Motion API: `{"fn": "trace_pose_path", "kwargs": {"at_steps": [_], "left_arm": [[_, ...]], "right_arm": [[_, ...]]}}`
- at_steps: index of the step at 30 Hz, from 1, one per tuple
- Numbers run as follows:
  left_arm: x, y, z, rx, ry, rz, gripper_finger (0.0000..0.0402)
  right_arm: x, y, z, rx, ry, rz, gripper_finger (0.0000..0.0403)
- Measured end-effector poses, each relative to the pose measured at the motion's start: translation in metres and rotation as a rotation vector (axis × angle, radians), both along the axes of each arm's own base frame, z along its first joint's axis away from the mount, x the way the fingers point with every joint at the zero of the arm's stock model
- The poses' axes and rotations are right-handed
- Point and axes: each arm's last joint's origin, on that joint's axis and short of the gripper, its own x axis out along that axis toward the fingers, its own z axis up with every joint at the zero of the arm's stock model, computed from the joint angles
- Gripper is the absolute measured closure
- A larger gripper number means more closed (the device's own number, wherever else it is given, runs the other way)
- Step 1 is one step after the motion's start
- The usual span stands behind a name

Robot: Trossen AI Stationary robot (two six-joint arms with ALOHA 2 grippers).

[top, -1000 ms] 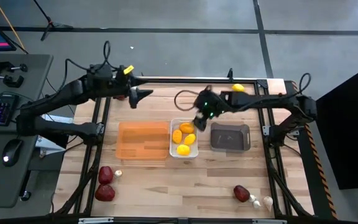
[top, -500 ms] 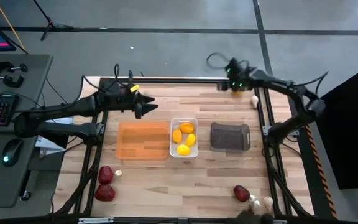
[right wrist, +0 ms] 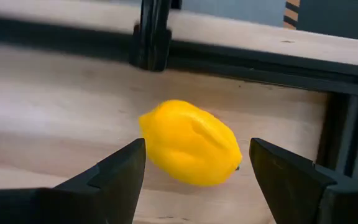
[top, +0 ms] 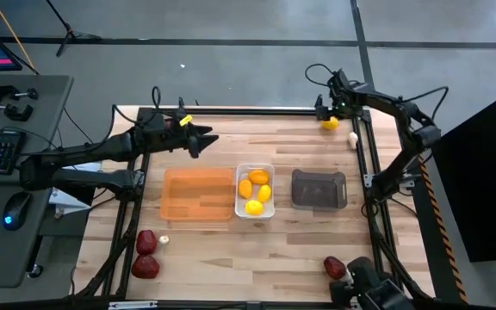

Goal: Sort produce into baskets
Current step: Put the yellow lemon into the white bin

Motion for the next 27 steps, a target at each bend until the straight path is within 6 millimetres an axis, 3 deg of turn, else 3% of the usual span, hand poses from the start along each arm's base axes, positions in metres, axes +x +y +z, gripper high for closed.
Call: {"fn": "trace_pose_path", "kwargs": {"at_steps": [5,16,27], "left_arm": [[0.000,0.001,0.000,0.000,0.000,0.037,0.0106],[0.000,0.001,0.000,-0.019,-0.008,0.044,0.0106],[0.000,0.001,0.000,-0.018,-0.007,0.043,0.0106]], "right_arm": [[0.003,-0.005,-0.017,0.033,0.060,0.138,0.0126],[0.003,-0.006,-0.024,0.050,0.125,0.338,0.0130],[0.010,-0.003,-0.035,0.098,0.181,0.351,0.0156]]}}
